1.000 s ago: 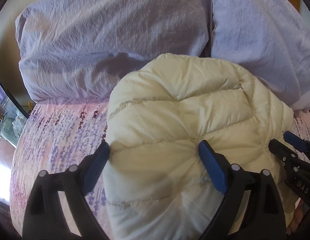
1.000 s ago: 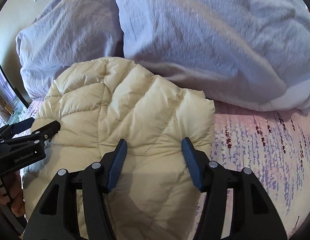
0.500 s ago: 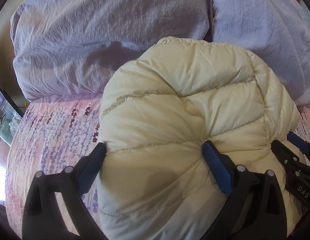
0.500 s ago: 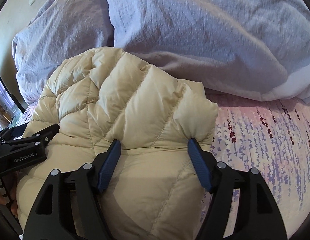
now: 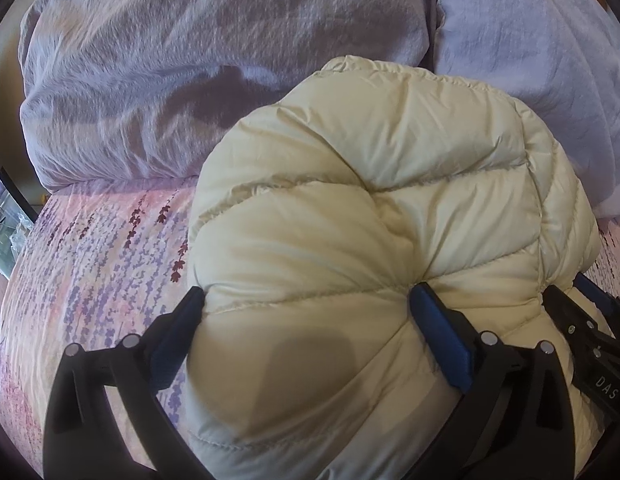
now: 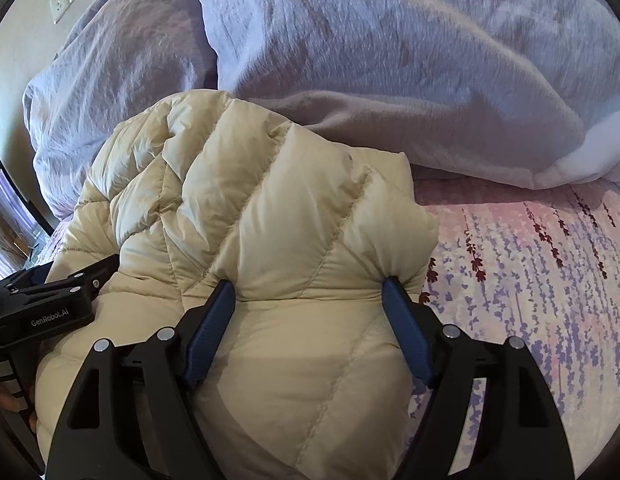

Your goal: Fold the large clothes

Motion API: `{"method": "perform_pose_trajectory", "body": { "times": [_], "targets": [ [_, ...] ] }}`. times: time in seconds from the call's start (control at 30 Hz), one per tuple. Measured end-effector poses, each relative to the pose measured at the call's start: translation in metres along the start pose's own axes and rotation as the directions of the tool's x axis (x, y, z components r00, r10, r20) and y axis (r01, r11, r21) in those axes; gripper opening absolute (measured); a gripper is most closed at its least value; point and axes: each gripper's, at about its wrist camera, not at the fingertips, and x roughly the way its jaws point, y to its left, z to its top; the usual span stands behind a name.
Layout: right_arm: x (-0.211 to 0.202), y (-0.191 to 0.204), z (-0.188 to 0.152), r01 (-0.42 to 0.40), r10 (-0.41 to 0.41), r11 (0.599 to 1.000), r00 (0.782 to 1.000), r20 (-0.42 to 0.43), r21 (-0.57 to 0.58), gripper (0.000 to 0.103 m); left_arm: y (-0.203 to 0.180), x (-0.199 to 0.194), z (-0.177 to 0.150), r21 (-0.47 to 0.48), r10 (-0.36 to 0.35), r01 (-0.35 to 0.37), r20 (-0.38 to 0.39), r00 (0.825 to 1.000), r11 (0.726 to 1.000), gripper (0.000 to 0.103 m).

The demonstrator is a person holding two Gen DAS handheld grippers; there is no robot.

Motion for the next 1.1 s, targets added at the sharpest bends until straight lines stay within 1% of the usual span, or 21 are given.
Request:
{"method": "perform_pose_trajectory", "body": {
  "times": [0.23, 0.3, 0.4, 0.47, 0.57, 0.7, 0.77, 0.87, 0.97, 1.1],
  "targets": [
    [0.009, -0.004, 0.004, 0.005, -0.005, 1.0, 1.0, -0.02, -0.005, 0.079, 0.003, 0.002, -0.003, -0.006, -0.008, 0.008, 0.015, 1.0, 1.0, 0.101],
    [0.007, -0.001, 0.009, 0.013, -0.014, 1.0, 0.999, -0.039, -0.017, 0.082, 0.006, -0.001, -0.004, -0.008, -0.007, 0.007, 0.015, 1.0, 1.0, 0.101],
    [-0.003, 0.001, 0.014, 0.036, -0.036, 0.999, 0.996, -0.079, -0.005, 0.09, 0.01, -0.019, -0.009, -0.008, 0.005, -0.005, 0.022, 1.0, 1.0, 0.101],
    [-0.014, 0.0, 0.015, 0.046, -0.044, 0.999, 0.995, -0.094, 0.019, 0.094, 0.015, -0.036, -0.014, -0.013, 0.001, 0.0, 0.044, 0.999, 1.0, 0.101],
    [-0.035, -0.005, 0.011, 0.054, -0.048, 0.997, 0.992, -0.115, 0.051, 0.096, 0.026, -0.064, -0.026, -0.022, 0.002, -0.001, 0.073, 0.997, 1.0, 0.101],
    [-0.069, -0.007, -0.002, 0.077, -0.069, 0.995, 0.991, -0.117, 0.059, 0.102, 0.043, -0.097, -0.044, -0.041, -0.016, 0.019, 0.08, 0.997, 0.999, 0.101],
    [-0.086, -0.006, -0.012, 0.085, -0.079, 0.995, 0.991, -0.111, 0.053, 0.102, 0.05, -0.113, -0.058, -0.056, -0.039, 0.043, 0.073, 0.997, 0.998, 0.101],
    [-0.107, -0.004, -0.025, 0.091, -0.086, 0.995, 0.989, -0.12, 0.038, 0.102, 0.056, -0.137, -0.081, -0.09, -0.079, 0.083, 0.041, 0.996, 0.992, 0.101],
    [-0.122, 0.0, -0.04, 0.088, -0.085, 0.996, 0.986, -0.144, 0.016, 0.102, 0.061, -0.155, -0.101, -0.121, -0.102, 0.103, 0.012, 0.995, 0.987, 0.101],
    [-0.139, 0.008, -0.057, 0.071, -0.072, 0.997, 0.983, -0.171, -0.012, 0.102, 0.064, -0.174, -0.124, -0.132, -0.111, 0.109, -0.01, 0.994, 0.985, 0.101]
  ]
}}
